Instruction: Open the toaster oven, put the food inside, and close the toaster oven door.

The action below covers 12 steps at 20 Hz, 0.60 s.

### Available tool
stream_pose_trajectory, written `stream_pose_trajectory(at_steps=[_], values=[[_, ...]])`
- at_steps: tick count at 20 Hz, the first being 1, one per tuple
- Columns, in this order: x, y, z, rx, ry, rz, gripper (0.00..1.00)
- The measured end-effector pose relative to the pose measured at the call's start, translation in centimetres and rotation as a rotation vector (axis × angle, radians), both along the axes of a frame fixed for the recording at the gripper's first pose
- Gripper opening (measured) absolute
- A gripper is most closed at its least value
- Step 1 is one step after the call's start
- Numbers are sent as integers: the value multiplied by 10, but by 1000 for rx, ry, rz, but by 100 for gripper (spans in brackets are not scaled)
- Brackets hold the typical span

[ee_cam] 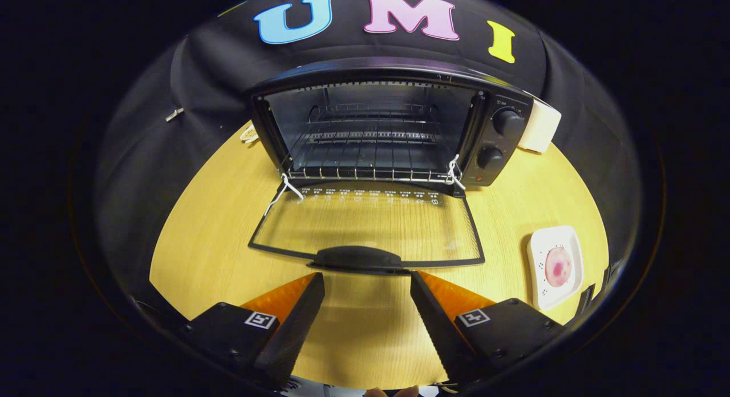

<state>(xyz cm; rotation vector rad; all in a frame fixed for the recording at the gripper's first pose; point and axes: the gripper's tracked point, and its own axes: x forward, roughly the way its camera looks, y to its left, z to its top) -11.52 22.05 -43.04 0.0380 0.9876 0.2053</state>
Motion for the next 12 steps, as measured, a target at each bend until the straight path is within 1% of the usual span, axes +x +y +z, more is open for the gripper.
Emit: stream_pose_trajectory(at_steps=[6,12], values=[[-8,-20,30,76,-13,69,99],[-4,-72,66,137,-32,58,99]])
